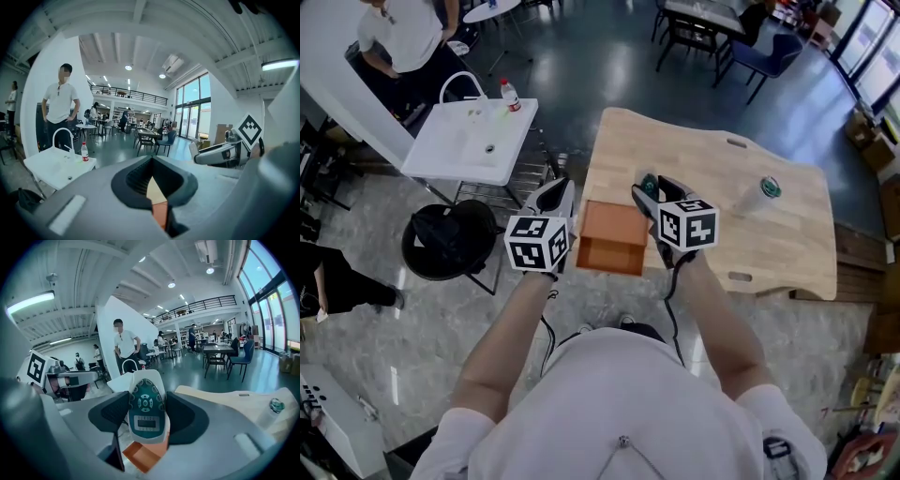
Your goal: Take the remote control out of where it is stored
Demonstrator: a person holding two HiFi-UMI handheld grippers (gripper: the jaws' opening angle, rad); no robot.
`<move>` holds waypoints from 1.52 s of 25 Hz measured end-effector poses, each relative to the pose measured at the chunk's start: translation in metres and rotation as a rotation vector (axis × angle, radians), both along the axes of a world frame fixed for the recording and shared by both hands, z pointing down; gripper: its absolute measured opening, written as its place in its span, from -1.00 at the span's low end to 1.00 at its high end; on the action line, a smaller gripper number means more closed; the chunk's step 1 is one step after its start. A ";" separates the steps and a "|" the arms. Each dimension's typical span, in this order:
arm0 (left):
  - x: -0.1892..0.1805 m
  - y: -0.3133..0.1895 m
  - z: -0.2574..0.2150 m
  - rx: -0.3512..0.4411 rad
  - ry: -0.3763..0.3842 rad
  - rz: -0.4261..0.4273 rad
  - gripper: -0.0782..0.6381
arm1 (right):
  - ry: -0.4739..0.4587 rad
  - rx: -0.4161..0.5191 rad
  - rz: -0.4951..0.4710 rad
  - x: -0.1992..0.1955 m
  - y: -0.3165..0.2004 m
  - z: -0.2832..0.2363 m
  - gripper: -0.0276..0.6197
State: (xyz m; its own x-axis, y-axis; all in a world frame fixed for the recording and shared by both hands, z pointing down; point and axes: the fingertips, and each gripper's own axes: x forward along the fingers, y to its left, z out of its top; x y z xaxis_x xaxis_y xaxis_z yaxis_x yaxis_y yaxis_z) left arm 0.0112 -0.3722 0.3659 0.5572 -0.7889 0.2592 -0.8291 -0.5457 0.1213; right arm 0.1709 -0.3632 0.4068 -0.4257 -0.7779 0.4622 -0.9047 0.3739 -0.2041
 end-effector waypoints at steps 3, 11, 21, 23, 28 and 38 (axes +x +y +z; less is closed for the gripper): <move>-0.001 -0.001 -0.001 0.002 0.002 0.001 -0.78 | -0.002 0.010 0.001 -0.004 -0.002 -0.004 -0.04; -0.011 0.001 -0.001 0.000 0.006 -0.020 -0.78 | -0.010 0.020 -0.007 -0.015 -0.003 -0.005 -0.04; -0.018 0.001 -0.002 0.002 0.009 -0.033 -0.78 | -0.008 0.029 -0.019 -0.021 -0.007 -0.009 -0.04; -0.020 0.001 -0.002 0.002 0.009 -0.035 -0.78 | -0.006 0.029 -0.020 -0.023 -0.007 -0.009 -0.04; -0.023 0.003 -0.003 0.003 0.007 -0.038 -0.78 | -0.001 0.031 -0.024 -0.024 -0.005 -0.010 -0.04; -0.028 0.006 0.001 0.000 0.002 -0.045 -0.78 | 0.003 0.032 -0.036 -0.030 -0.004 -0.009 -0.04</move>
State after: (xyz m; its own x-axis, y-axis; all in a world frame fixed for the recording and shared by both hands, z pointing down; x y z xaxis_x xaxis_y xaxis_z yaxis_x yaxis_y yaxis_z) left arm -0.0164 -0.3665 0.3665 0.5216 -0.8131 0.2584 -0.8526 -0.5079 0.1231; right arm 0.1413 -0.3675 0.3982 -0.4521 -0.7768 0.4384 -0.8913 0.4122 -0.1886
